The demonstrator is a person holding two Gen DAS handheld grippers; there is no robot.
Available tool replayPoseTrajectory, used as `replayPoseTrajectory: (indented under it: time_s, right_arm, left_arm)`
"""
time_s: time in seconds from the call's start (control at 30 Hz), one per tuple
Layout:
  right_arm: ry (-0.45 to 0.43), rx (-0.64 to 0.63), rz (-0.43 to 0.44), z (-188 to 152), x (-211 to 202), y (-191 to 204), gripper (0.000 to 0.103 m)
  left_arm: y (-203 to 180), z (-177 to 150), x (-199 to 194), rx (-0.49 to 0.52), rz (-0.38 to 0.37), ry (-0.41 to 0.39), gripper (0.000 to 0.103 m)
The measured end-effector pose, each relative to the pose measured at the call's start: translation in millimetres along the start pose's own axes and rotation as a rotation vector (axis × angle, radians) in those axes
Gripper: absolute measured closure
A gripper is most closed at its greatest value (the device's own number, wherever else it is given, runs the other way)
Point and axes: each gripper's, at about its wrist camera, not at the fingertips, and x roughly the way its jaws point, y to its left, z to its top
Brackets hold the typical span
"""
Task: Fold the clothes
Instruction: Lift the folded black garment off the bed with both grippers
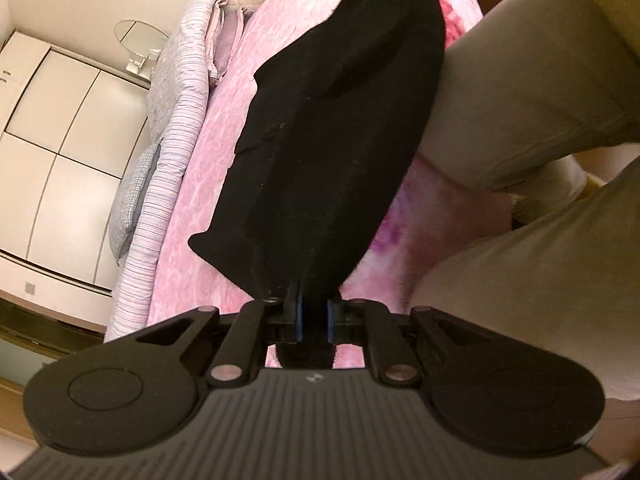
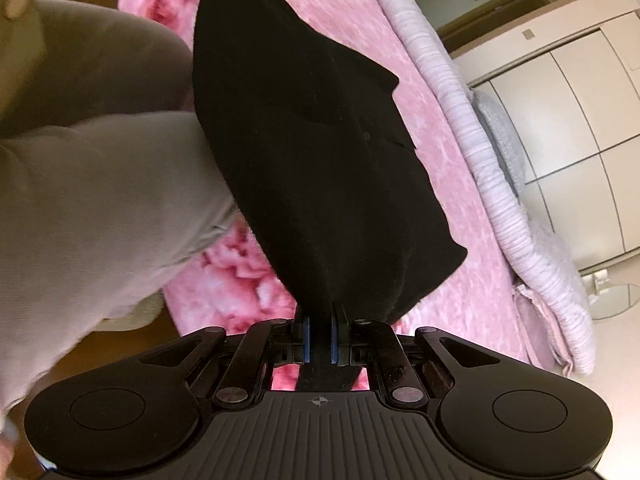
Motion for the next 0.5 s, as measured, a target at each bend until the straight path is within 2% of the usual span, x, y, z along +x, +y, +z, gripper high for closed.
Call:
replayPoseTrajectory:
  time_s: [0.1,0.2,0.4,0.5]
  right_arm:
    - [-0.022,0.007,0.017,4.6,-10.6,-14.7,0.095]
    - [-0.06,0.055,0.04,11.2,-16.7,-50.0,0.095]
    - [-0.168,0.189,0.111,19.5,-23.3,-135.6,0.095]
    - [-0.19,0.269,0.088,25.1,-1.3,-181.7,0.095]
  left_arm:
    - [15.4,3.6,-5.5,-0.017,-0.014,-0.011,0.093]
    - [39.6,7.2,-13.7,-0.034,-0.026,-0.032,0.093]
    - [116.4,16.4,-1.2,-0.076,-0.063,-0.087,0.093]
    - [163.4,21.9,19.8,-0.118,-0.075,-0.121,0.093]
